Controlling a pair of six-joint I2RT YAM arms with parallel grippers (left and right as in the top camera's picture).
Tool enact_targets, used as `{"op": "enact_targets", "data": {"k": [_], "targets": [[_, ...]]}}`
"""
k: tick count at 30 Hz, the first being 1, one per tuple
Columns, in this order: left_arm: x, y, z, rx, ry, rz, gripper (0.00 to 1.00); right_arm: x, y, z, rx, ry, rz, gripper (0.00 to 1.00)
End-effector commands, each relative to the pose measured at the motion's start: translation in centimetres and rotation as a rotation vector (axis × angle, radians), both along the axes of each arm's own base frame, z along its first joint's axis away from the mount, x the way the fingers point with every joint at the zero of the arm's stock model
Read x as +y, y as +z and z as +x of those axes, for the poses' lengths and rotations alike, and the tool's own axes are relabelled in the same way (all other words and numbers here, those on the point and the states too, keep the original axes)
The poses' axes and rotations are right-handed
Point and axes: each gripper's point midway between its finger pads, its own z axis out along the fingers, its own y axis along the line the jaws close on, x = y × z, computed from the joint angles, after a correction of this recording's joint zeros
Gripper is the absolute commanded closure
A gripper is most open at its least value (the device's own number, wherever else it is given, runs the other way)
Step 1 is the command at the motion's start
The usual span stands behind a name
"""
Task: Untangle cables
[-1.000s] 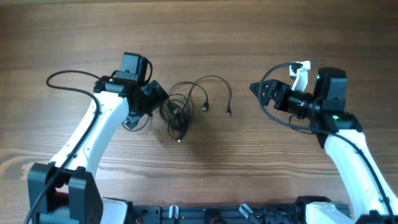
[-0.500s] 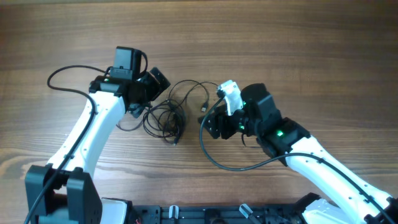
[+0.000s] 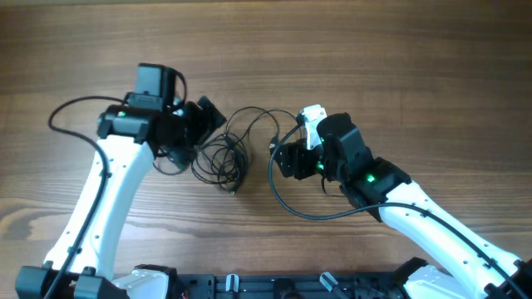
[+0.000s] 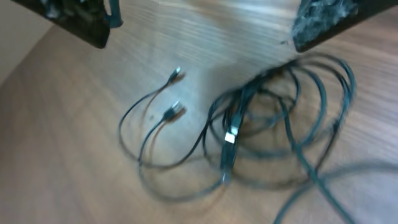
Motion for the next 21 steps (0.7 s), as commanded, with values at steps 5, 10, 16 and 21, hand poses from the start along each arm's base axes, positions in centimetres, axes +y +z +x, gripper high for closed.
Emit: {"op": "enact_targets", "data": {"k": [5,10,16,21], "targets": [[0.3,-4.4,-2.1,0.173,0.150,0.053,0.18,-0.4,-0.6,0.1,0.027,-0.028,-0.022,0.25],[1.7,-6.6,-2.9,0.202,0.220,0.124,0.21,-0.5,-0.8,-0.1,0.037,-0.028,-0.029,0.26],[1.0,-8.2,-2.6,0.162,0.199,0.116,0.28,-0.6,-0.9,-0.2,0.044,-0.028,-0.034,0.26],[1.4,-8.8,-2.9,0.166,0.203,0.138,0.31,-0.6,-1.0,-0.3,0.049,-0.028,-0.038,0.27]]}}
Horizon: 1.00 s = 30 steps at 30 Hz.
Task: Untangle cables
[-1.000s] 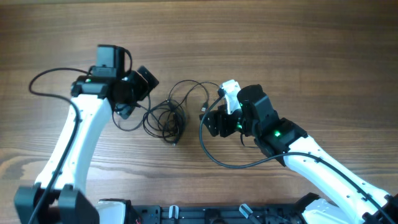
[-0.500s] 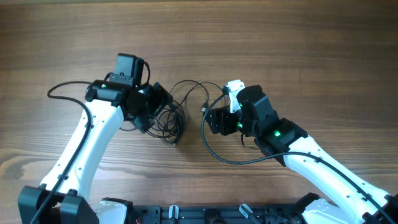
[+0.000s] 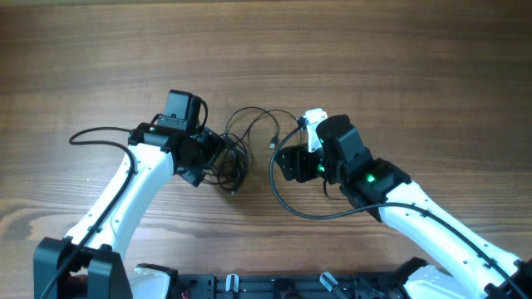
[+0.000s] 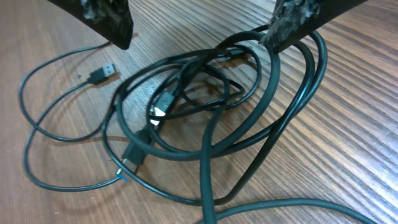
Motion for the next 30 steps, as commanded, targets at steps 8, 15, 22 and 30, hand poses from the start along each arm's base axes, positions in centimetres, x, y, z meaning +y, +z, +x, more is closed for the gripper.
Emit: {"op": "enact_targets", "data": {"k": [8,15,22,30], "targets": [[0.9,-1.3,-1.2,0.046,0.016,0.052,0.34,0.0,0.0,0.4,-0.003,-0.017,-0.009,0.27],[0.8,-2.1,-0.8,0.018,0.017,0.048,0.39,0.0,-0.1,0.3,0.001,-0.014,-0.009,0.27],[0.8,-3.2,-0.6,-0.009,0.018,0.040,0.51,-0.1,-0.2,0.2,0.020,-0.031,-0.002,0.28],[0.4,-3.6,0.8,-0.081,0.044,0.014,0.96,0.0,-0.2,0.1,0.039,-0.045,0.014,0.26]]}}
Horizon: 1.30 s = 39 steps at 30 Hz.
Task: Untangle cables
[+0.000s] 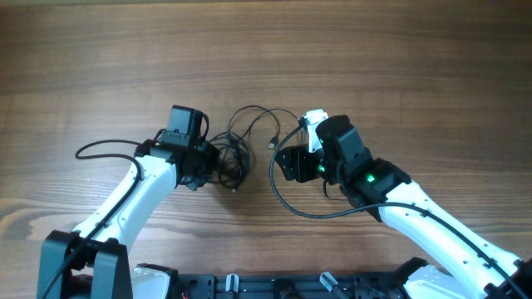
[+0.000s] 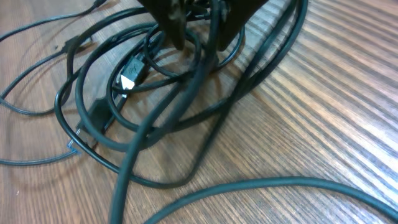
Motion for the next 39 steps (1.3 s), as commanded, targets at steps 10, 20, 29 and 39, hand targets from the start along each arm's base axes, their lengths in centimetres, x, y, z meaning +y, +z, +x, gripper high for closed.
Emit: {"op": "enact_targets", "data": {"k": [10,20,29,39], "targets": [[-2.4,8.4,4.2,-0.245,-0.004,-0.138,0.96,1.4,0.4,-0.9,0.224,-0.148,0.185,0.00],[-2.2,12.0,3.3,-0.203,0.383,-0.342,0.96,2.7,0.2,-2.1,0.461,-0.282,0.364,0.22],[-3.8,13.8,4.4,-0.276,0.280,-0.418,0.96,4.9,-3.5,-1.7,0.334,-0.100,0.238,0.16],[-7.2,17.5,3.8,-0.678,-0.548,-0.248,0.96,4.9,-4.4,-0.4,0.196,-0.005,0.170,0.13]]}}
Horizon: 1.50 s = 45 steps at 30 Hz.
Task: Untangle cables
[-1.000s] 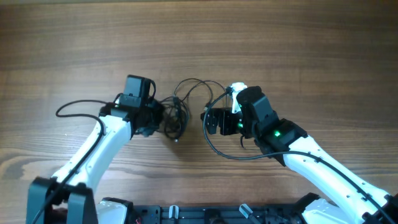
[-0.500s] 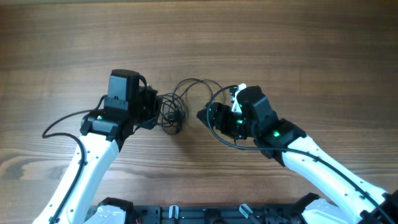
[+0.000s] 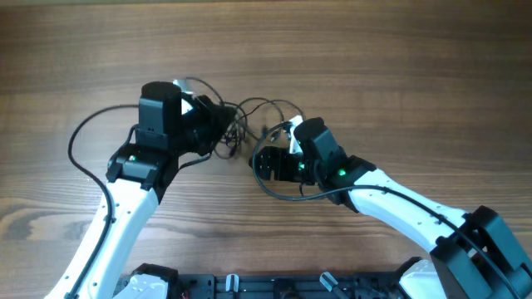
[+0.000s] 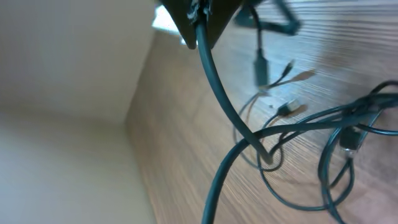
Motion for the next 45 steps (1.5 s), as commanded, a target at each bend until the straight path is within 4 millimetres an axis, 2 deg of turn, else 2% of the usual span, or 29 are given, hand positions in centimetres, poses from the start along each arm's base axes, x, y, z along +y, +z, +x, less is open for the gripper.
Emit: {"op": "enact_targets", "data": {"k": [1,4,5,7,8,11,13,14,17,19,21,22,24,26,29,31,35,38,40,43,44,45], "targets": [[-0.9,0.7,-1.9,-0.233,-0.312,0.212,0.96,-0.7,-0.2,0.6,-0.092,0.048,-0.044,0.13],[-0.2,-1.3,-3.4,-0.227,-0.419,0.332,0.96,-2.5,0.3,1.1,-0.087,0.025,-0.065,0.13],[0.6,-2.3,-3.8,-0.193,-0.426,0.387,0.96,-3.1,0.7,1.0,-0.094,0.043,-0.068,0.14],[3.0,-4.3,-4.4,-0.096,-0.379,0.509,0.96,-4.0,1.5,0.6,-0.108,0.081,-0.061,0.15],[4.9,-5.4,-4.8,-0.027,-0.330,0.604,0.92,-4.5,1.9,0.5,-0.112,0.090,-0.061,0.15],[10.0,-7.3,-6.0,0.132,-0.198,0.829,0.75,-5.7,2.6,0.5,-0.110,0.063,-0.064,0.14],[11.7,-7.7,-6.3,0.194,-0.114,0.887,0.59,-5.8,2.9,0.6,-0.117,0.060,-0.060,0.14],[12.1,-7.8,-6.3,0.212,-0.090,0.901,0.44,-5.8,2.9,0.6,-0.118,0.059,-0.059,0.14],[12.6,-8.2,-6.1,0.229,-0.068,0.920,0.28,-5.8,2.9,0.6,-0.116,0.058,-0.059,0.14],[13.0,-8.0,-5.8,0.225,-0.031,0.936,0.27,-5.8,2.9,0.6,-0.115,0.058,-0.059,0.14],[12.7,-7.9,-5.3,0.225,0.035,0.880,0.27,-5.8,2.9,0.6,-0.114,0.058,-0.060,0.13],[11.8,-7.8,-5.0,0.222,0.063,0.807,0.30,-5.8,2.9,0.6,-0.115,0.058,-0.060,0.13],[9.9,-7.7,-4.5,0.225,0.077,0.669,0.43,-5.8,2.9,0.6,-0.115,0.058,-0.060,0.13],[9.2,-8.0,-4.5,0.267,0.134,0.585,0.53,-5.8,2.9,0.6,-0.115,0.058,-0.060,0.13],[8.5,-9.4,-4.6,0.371,0.215,0.490,0.54,-5.8,2.9,0.6,-0.115,0.058,-0.060,0.10],[7.7,-10.6,-4.5,0.417,0.202,0.455,0.54,-5.8,2.9,0.6,-0.113,0.058,-0.060,0.10],[5.7,-12.9,-2.4,0.425,0.143,0.392,0.56,-5.8,2.9,0.7,-0.116,0.055,-0.063,0.08],[5.7,-15.4,-2.3,0.497,0.157,0.398,0.73,-5.9,2.7,0.6,-0.113,0.051,-0.071,0.08],[6.1,-16.8,-2.8,0.551,0.166,0.423,0.78,-6.0,2.6,0.5,-0.103,0.051,-0.076,0.08],[7.4,-18.2,-2.9,0.575,0.204,0.499,0.77,-6.2,2.3,0.2,-0.087,0.052,-0.084,0.07],[7.8,-18.4,-2.8,0.573,0.216,0.520,0.73,-6.2,2.3,0.2,-0.087,0.052,-0.084,0.06],[8.3,-18.8,-2.4,0.562,0.233,0.547,0.64,-6.2,2.3,0.2,-0.089,0.051,-0.085,0.05]]}}
